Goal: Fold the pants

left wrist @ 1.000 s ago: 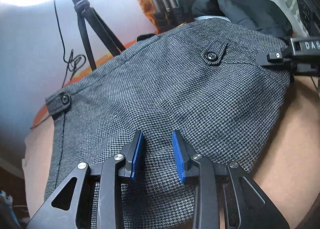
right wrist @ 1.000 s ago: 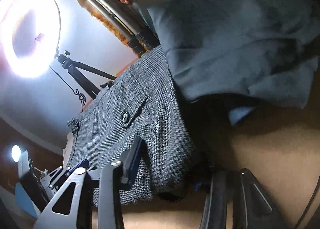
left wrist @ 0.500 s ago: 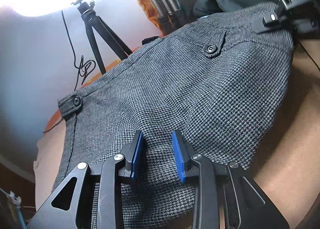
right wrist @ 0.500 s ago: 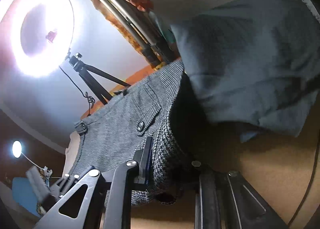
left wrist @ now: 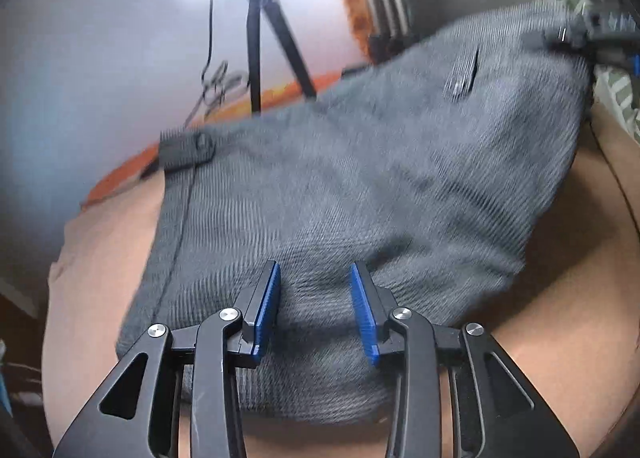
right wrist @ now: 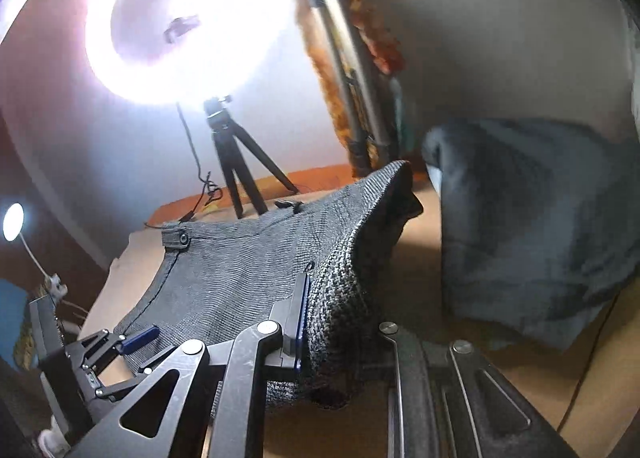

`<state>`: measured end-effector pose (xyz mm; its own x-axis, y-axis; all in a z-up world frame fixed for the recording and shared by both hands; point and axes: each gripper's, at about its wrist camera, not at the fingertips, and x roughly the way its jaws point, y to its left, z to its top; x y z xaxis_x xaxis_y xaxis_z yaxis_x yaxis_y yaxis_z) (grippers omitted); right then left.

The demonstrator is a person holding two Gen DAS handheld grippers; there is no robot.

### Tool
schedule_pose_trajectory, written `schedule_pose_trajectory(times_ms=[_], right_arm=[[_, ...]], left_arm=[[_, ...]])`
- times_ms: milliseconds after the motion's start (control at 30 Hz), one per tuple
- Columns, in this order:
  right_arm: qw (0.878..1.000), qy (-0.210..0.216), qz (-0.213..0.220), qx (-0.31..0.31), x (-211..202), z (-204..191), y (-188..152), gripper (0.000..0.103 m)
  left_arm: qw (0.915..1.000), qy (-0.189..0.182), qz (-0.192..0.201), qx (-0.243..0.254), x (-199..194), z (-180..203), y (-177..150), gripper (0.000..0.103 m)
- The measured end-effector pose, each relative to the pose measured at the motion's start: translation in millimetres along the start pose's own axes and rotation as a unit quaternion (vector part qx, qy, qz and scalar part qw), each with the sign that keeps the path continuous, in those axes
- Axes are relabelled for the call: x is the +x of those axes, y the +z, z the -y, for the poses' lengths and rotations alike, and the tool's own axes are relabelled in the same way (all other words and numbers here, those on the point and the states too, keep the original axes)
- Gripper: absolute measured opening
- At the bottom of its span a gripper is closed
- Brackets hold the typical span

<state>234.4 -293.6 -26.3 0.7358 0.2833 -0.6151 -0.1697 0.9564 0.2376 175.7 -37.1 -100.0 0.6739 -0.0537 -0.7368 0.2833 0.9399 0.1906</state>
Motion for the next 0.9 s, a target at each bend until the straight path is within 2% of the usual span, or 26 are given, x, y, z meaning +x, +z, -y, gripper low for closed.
schedule_pose_trajectory(times_ms=[133,200,300,467,667,767,900], right_arm=[[0.998,-0.016,0.011,-0.062,-7.5,-32.4,6.7,0.015],[0.994,-0.024,0.019,-0.102,-12.1,-55.4,9.3,0.015],[0.989,-0.026,0.028,-0.14,-16.5,-81.5,12.0,0.015],[0.98,-0.024,0.038,-0.195,-12.8,-129.7,11.1,0.015],[0.969,-0.006,0.035,-0.244,4.6,-186.0,-0.2,0.015],[0.961,0.005,0.022,-0.275,20.6,-217.8,-12.0,0.015],[0.945,0.017,-0.01,-0.327,53.6,-265.8,-39.2,0.014]], left_arm=[[0.9989,-0.026,0.002,-0.039,-3.6,-15.1,-5.8,0.034],[0.9983,-0.02,0.016,-0.052,-14.9,-27.5,-4.0,0.034],[0.9941,-0.023,0.035,-0.1,-32.8,-57.5,-3.8,0.034],[0.9848,0.005,0.051,-0.166,-56.9,-111.2,-17.4,0.034],[0.973,0.035,0.066,-0.219,-76.9,-159.5,-37.4,0.034],[0.9674,0.045,0.075,-0.238,-83.6,-178.0,-44.4,0.034],[0.9581,0.057,0.087,-0.267,-93.5,-203.1,-54.0,0.034]])
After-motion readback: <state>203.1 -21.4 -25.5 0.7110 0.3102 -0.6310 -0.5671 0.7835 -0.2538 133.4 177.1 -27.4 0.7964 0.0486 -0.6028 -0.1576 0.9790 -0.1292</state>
